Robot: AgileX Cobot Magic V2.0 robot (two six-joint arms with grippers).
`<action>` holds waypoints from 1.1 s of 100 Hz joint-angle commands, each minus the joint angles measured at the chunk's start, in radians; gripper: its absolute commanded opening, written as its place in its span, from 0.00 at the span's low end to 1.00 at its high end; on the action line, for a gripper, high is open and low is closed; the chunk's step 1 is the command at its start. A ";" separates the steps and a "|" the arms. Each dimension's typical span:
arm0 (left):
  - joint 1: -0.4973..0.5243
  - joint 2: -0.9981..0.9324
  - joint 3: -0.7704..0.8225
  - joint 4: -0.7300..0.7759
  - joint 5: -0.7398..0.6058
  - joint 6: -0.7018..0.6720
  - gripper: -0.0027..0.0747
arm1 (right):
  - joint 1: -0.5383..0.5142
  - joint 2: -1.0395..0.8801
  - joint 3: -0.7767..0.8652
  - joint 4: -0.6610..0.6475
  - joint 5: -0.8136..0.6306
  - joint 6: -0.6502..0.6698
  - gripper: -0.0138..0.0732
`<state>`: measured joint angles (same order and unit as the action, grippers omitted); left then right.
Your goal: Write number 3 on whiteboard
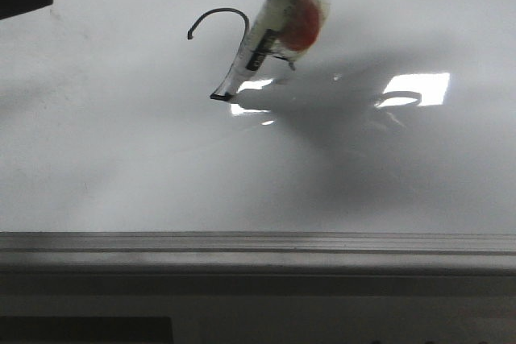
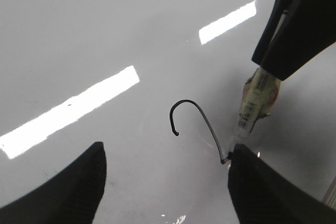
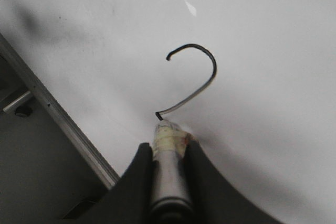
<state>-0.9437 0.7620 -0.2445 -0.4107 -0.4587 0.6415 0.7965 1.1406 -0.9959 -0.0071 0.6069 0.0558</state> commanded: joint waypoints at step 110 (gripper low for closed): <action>-0.102 0.172 -0.060 0.101 -0.030 -0.003 0.63 | 0.201 0.008 0.004 0.028 -0.193 0.027 0.08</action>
<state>-1.0377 0.9125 -0.2700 -0.3143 -0.3959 0.6415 0.9974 1.1767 -0.9540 0.0256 0.4854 0.0905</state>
